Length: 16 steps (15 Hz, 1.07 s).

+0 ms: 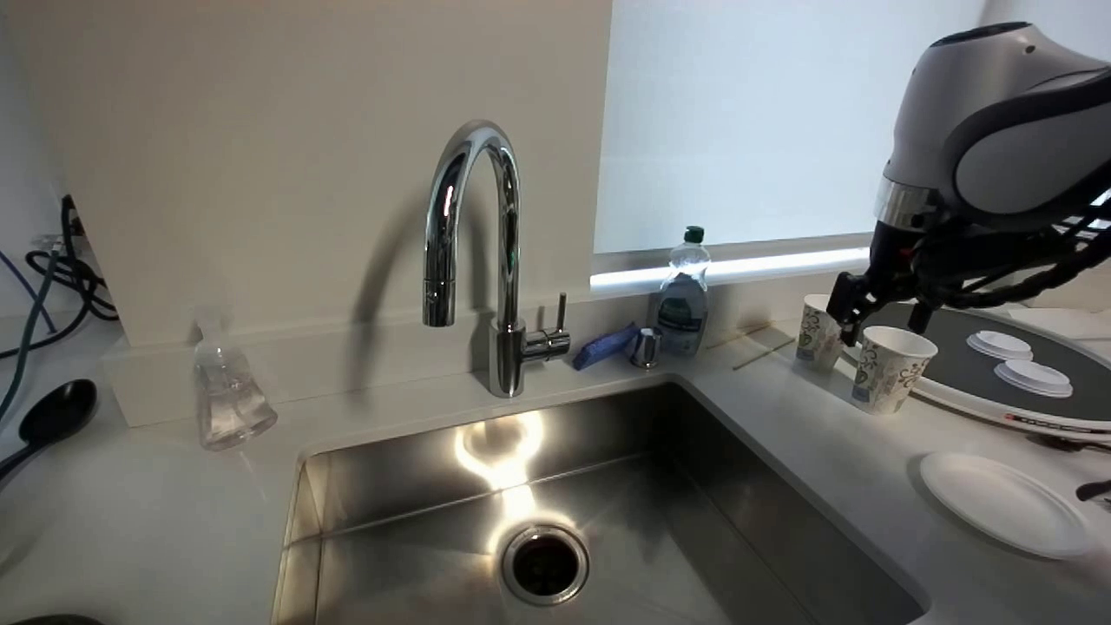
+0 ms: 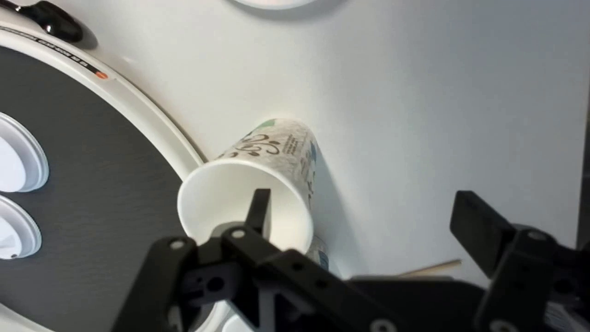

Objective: Put the front cup in the one behind it

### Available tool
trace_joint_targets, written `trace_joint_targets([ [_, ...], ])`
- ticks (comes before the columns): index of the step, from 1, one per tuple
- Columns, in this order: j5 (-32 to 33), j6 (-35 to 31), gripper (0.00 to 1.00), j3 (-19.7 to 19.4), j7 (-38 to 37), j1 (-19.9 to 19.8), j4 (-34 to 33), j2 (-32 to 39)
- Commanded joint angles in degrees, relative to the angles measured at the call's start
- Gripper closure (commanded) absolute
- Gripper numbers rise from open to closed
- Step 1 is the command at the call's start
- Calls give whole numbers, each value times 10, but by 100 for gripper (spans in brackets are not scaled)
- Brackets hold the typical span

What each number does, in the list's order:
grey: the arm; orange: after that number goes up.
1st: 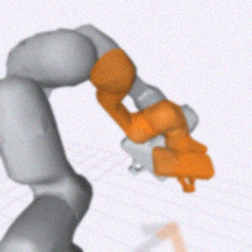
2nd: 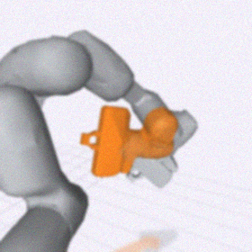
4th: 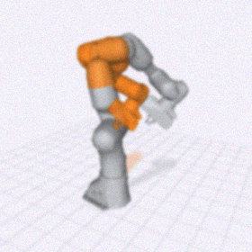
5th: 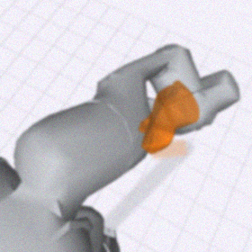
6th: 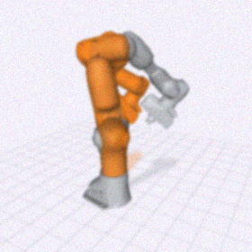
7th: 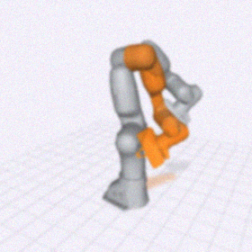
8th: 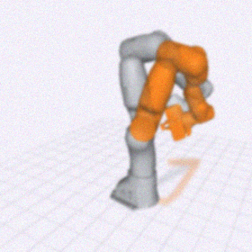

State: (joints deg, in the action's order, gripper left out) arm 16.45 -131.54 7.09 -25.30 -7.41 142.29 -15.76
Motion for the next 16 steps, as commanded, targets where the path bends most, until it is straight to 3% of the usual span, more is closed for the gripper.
trace_joint_targets([
  [1, -3, -8, 0, -27, 3, 1, -31, 51],
  [6, -6, -15, 1, -51, 1, 7, -56, 81],
  [7, -4, -17, 26, -52, -1, 8, -57, 84],
  [9, -4, -21, 30, -55, -3, 9, -62, 92],
  [16, 20, -35, 85, -59, -14, 9, -60, 97],
])
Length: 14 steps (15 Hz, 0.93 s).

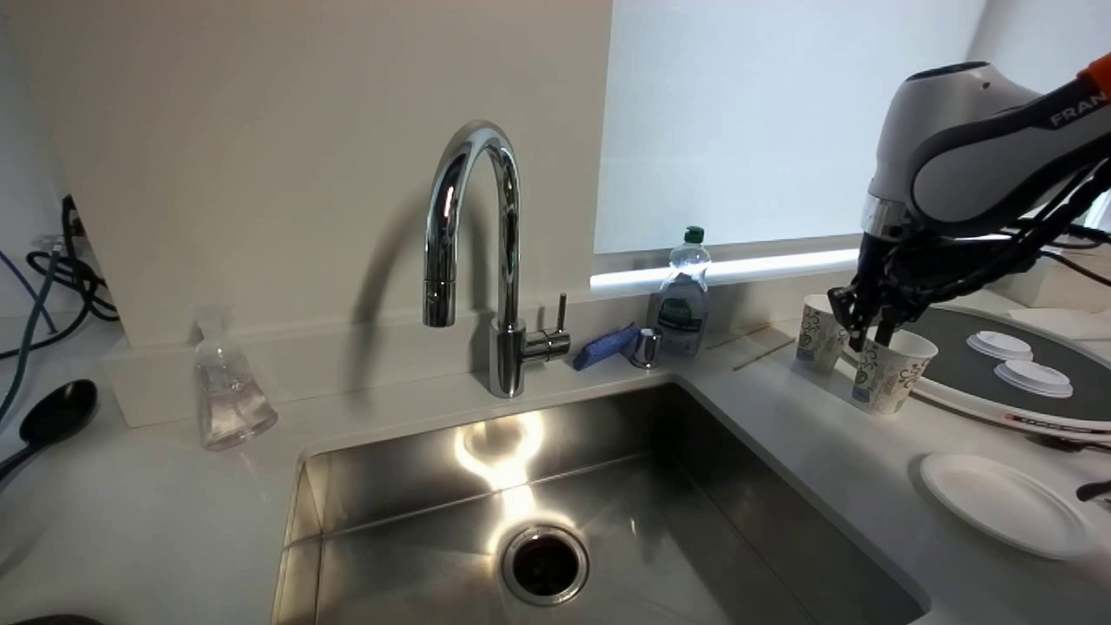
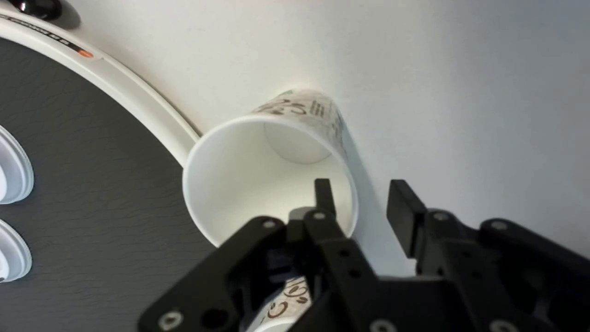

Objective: Put the front cup in the one behind it

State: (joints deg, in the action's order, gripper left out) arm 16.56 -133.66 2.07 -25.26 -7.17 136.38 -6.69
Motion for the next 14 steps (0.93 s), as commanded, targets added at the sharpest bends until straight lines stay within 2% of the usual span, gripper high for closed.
trace_joint_targets([
  [1, 21, -13, 94, -9, -14, 6, -1, 6],
  [3, 23, -11, 100, -10, -14, 6, 0, 4],
  [9, 33, -3, 99, -12, -14, 5, -2, -3],
  [14, 77, 7, 99, -10, -6, 5, -11, -23],
])
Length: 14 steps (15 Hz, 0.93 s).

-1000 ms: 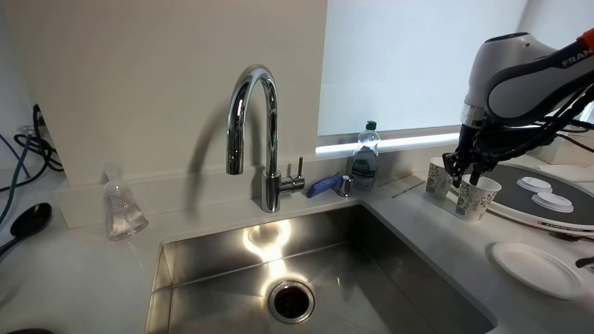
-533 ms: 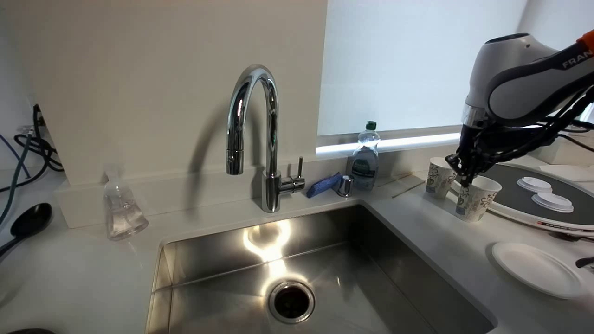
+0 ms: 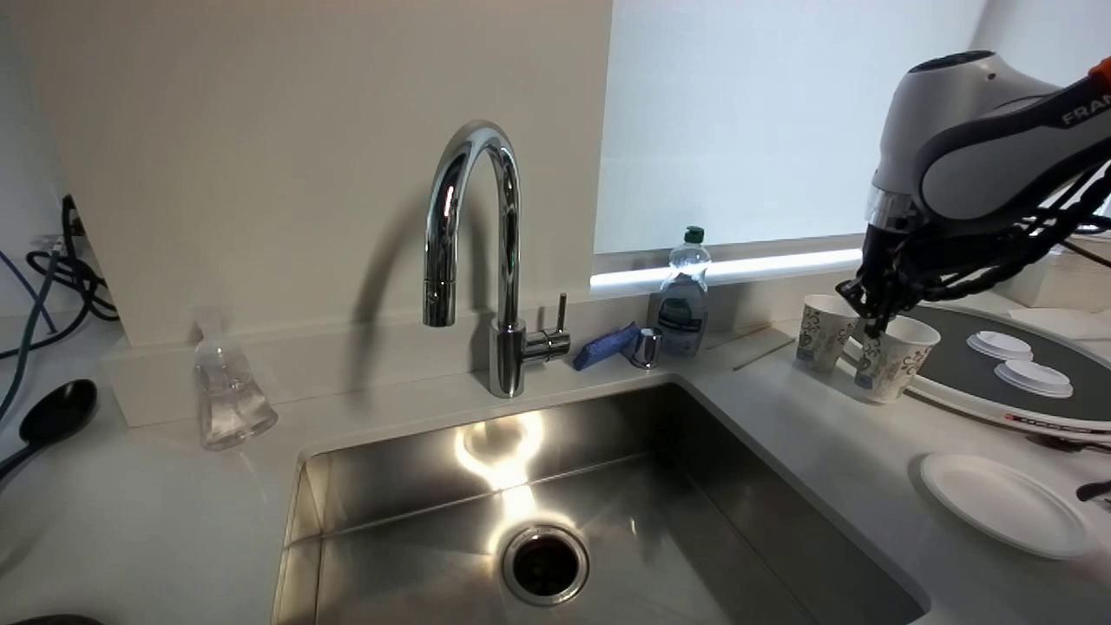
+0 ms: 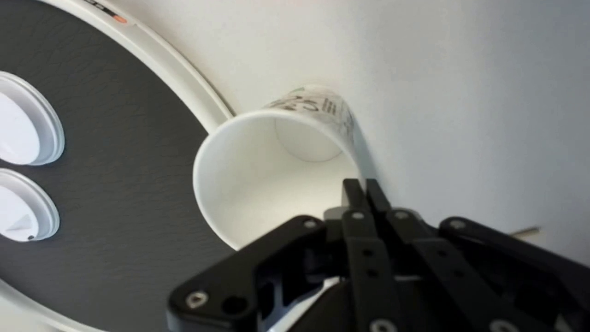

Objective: Put the front cup in the one behind it

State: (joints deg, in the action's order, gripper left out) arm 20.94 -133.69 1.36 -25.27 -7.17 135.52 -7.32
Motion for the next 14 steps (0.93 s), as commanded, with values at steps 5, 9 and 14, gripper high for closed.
trace_joint_targets([
  [5, 60, 14, 99, -1, 13, 3, -18, -37],
  [9, 73, 17, 99, -1, 41, 0, -33, -49],
  [14, 75, 13, 99, -12, 92, -4, -59, -49],
])
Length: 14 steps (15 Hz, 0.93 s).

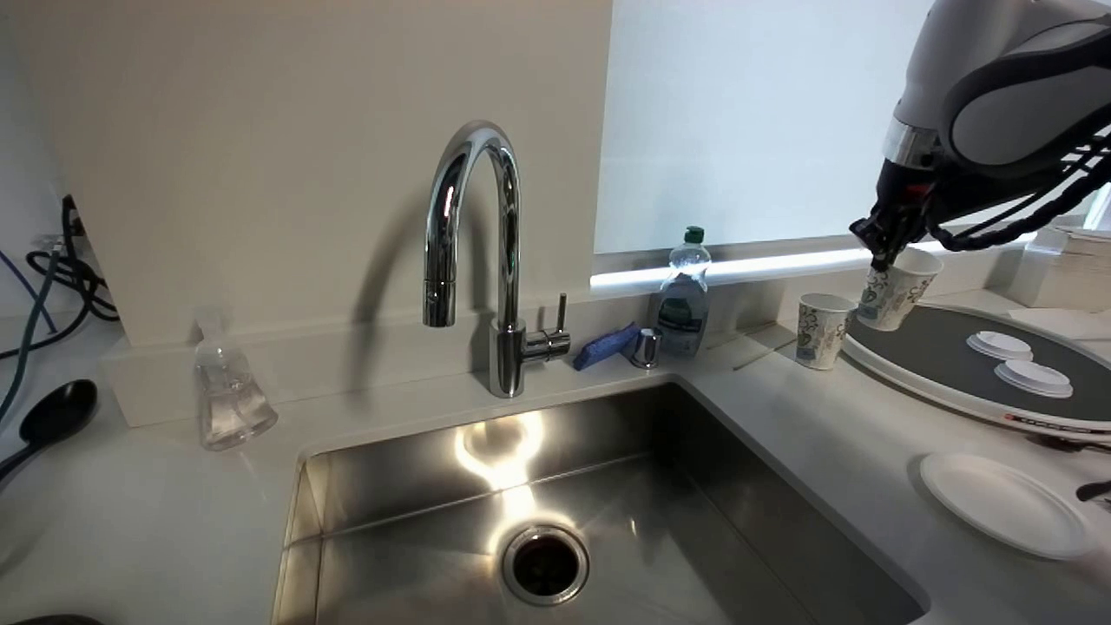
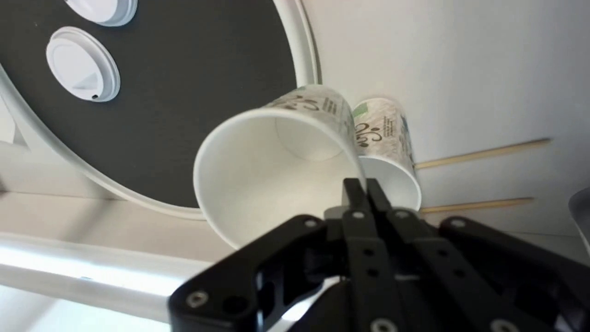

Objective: Put the front cup in the one behind it

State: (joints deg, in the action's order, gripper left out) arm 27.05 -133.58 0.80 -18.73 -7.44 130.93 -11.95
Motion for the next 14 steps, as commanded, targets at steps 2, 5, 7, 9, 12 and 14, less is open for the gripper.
trace_joint_targets([
  [2, 18, 11, 99, -10, 41, -3, -21, -1],
  [5, 20, 9, 99, -14, 58, -3, -33, 1],
  [7, 20, 8, 99, -14, 67, -2, -40, 3],
  [9, 14, 5, 99, -15, 78, 1, -47, 7],
  [12, 5, 2, 99, -15, 96, 6, -55, 14],
  [14, 0, 1, 99, -14, 106, 11, -59, 19],
])
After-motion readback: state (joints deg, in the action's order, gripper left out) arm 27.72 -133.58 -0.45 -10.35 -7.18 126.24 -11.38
